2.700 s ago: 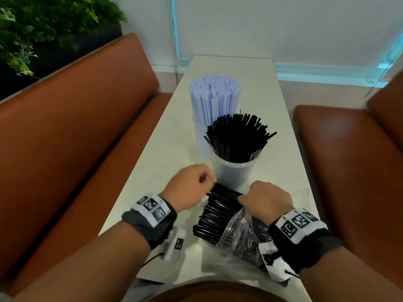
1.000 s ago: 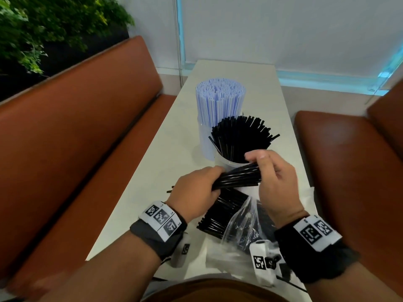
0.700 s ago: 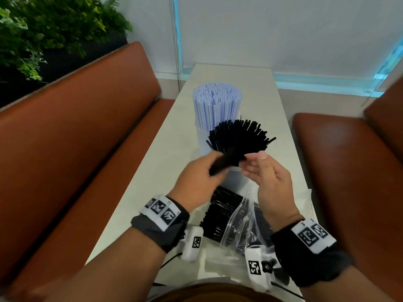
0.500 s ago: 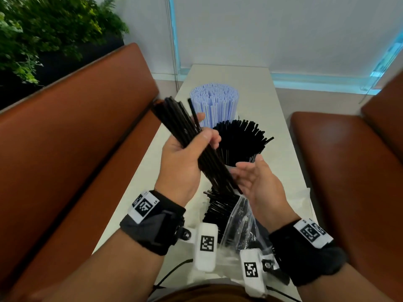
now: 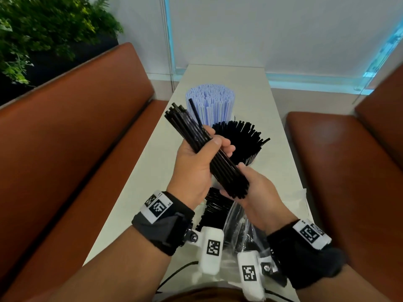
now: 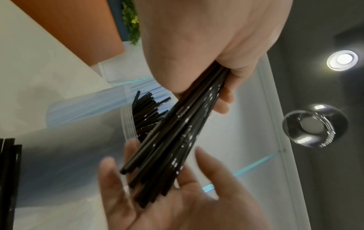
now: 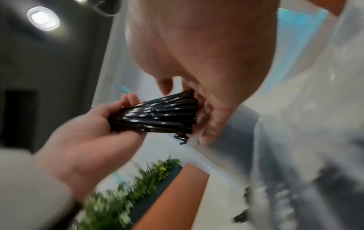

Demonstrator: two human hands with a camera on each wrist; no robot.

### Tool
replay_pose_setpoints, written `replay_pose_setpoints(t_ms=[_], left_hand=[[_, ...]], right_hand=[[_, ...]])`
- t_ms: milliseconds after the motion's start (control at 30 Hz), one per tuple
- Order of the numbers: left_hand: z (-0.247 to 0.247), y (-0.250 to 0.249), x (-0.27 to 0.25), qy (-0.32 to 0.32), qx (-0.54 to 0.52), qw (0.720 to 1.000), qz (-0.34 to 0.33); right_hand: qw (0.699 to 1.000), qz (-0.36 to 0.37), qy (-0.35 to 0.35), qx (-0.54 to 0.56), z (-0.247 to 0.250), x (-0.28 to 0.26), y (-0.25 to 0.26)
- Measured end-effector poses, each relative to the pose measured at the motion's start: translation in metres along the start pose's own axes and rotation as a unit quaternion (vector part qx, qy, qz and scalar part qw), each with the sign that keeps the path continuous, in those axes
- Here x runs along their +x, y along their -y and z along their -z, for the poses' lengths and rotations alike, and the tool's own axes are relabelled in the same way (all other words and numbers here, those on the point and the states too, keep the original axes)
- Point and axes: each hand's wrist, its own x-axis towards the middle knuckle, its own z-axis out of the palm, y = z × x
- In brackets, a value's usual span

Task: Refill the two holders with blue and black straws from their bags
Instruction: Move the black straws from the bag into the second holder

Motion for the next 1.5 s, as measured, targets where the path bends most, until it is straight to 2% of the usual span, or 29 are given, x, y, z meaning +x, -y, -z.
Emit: replay_pose_setpoints(t_ms=[33, 100, 167, 233, 267, 433, 500, 567, 633, 733, 867, 967, 1033, 1100, 1167, 1233, 1300, 1367, 1433, 1500], left_hand=[[0.002, 0.0, 0.001, -0.006, -0.002, 1.0, -0.001], [0.006, -0.001, 0.002, -0.018, 0.001, 1.0, 0.001], [0.006, 0.002, -0.002, -0.012, 0.013, 1.0, 0.01], [0.005, 0.003, -0.004, -0.008, 0.018, 1.0, 0.022], [0.005, 0.001, -0.003, -0.013, 0.013, 0.999, 0.026], [0.005, -0.014, 0.007, -0.002, -0.001, 1.0, 0.013], [0.003, -0.016, 0.01, 0.001, 0.03, 1.0, 0.002], [0.004, -0.022, 0.018, -0.012, 0.048, 0.999, -0.011], [0.007, -0.03, 0.031, -0.036, 0.055, 0.998, -0.019], [0.007, -0.033, 0.05, -0.067, 0.066, 0.995, -0.021], [-0.001, -0.028, 0.071, -0.114, 0.04, 0.991, -0.051], [-0.003, -0.024, 0.083, -0.146, 0.01, 0.984, -0.097], [-0.002, -0.017, 0.086, -0.148, 0.037, 0.981, -0.117], [0.002, -0.006, 0.084, -0.137, 0.121, 0.975, -0.125], [0.008, 0.005, 0.081, -0.115, 0.258, 0.952, -0.116], [0.011, 0.016, 0.077, -0.077, 0.368, 0.921, -0.101], [0.014, 0.025, 0.073, -0.041, 0.477, 0.873, -0.09], [0.015, 0.031, 0.07, 0.009, 0.541, 0.839, -0.057], [0.018, 0.034, 0.07, 0.049, 0.553, 0.831, -0.037], [0.022, 0.031, 0.072, 0.046, 0.522, 0.851, -0.045]], right_hand=[[0.997, 0.062, 0.007, -0.046, 0.002, -0.001, 0.0], [0.97, 0.155, 0.083, -0.168, 0.007, -0.005, 0.002], [0.915, 0.143, 0.15, -0.346, 0.006, -0.006, 0.001], [0.869, 0.133, 0.121, -0.46, 0.004, -0.005, -0.001], [0.857, 0.143, 0.097, -0.485, 0.003, -0.005, -0.002], [0.835, 0.157, 0.058, -0.525, 0.002, -0.004, -0.004], [0.809, 0.15, 0.05, -0.566, 0.005, -0.004, -0.001], [0.77, 0.139, 0.046, -0.62, 0.013, -0.002, 0.004], [0.75, 0.138, 0.02, -0.646, 0.023, 0.001, 0.011], [0.748, 0.151, -0.024, -0.646, 0.029, 0.011, 0.015], [0.745, 0.143, -0.03, -0.65, 0.029, 0.026, 0.009], [0.749, 0.168, -0.021, -0.64, 0.032, 0.034, 0.005], [0.758, 0.185, -0.019, -0.625, 0.034, 0.037, 0.003], [0.76, 0.196, -0.024, -0.619, 0.036, 0.039, 0.001], [0.76, 0.199, -0.025, -0.619, 0.037, 0.04, 0.0], [0.762, 0.2, -0.026, -0.615, 0.037, 0.041, 0.0], [0.769, 0.196, -0.023, -0.608, 0.038, 0.041, 0.001], [0.77, 0.193, -0.018, -0.608, 0.038, 0.041, 0.001], [0.77, 0.191, -0.016, -0.609, 0.038, 0.04, 0.002], [0.772, 0.191, -0.016, -0.606, 0.038, 0.04, 0.002]])
